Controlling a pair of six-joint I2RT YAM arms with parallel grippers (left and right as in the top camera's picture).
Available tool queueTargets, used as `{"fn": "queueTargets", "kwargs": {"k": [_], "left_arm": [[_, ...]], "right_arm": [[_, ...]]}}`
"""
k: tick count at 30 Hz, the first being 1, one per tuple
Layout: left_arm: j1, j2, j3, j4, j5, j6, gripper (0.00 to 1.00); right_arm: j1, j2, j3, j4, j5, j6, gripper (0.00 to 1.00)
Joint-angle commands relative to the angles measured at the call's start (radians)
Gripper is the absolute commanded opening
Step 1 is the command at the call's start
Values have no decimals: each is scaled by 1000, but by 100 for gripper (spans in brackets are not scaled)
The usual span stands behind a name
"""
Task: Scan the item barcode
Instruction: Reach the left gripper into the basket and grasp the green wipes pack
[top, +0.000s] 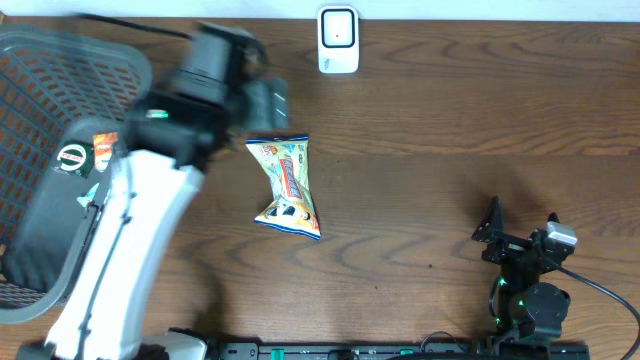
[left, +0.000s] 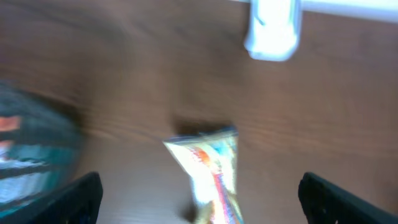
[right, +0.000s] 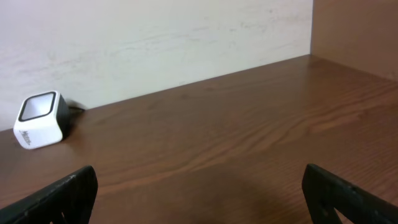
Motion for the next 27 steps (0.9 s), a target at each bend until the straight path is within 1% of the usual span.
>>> {"fn": "queueTargets", "kwargs": {"k": [1, 3, 7, 9, 13, 16, 17, 21, 24, 27], "left_arm": [[147, -24, 99, -69, -137, -71, 98], [257, -38, 100, -102, -136, -138, 98], [496, -28, 75, -223, -128, -275, 98], [611, -13, 27, -245, -81, -296, 98], [762, 8, -113, -208, 12, -296, 98], [840, 12, -254, -131, 57, -296, 98], [874, 14, -341, -72, 86, -295, 98], [896, 21, -512, 95, 184, -219, 98], [888, 43, -590, 179, 205, -198, 98], [888, 94, -627, 223, 205, -190, 98]], "right_arm": [[8, -2, -1, -4, 6, 4, 99], [8, -2, -1, -4, 6, 4, 99], [8, -2, -1, -4, 5, 4, 99], [8, -2, -1, -3, 6, 4, 99], [8, -2, -1, -4, 6, 4, 99], [8, -2, -1, -4, 5, 4, 99], [8, -2, -1, -3, 5, 4, 99], [8, -2, -1, -3, 6, 4, 99], [8, -2, -1, -3, 6, 4, 99], [8, -2, -1, -4, 6, 4, 99]]}}
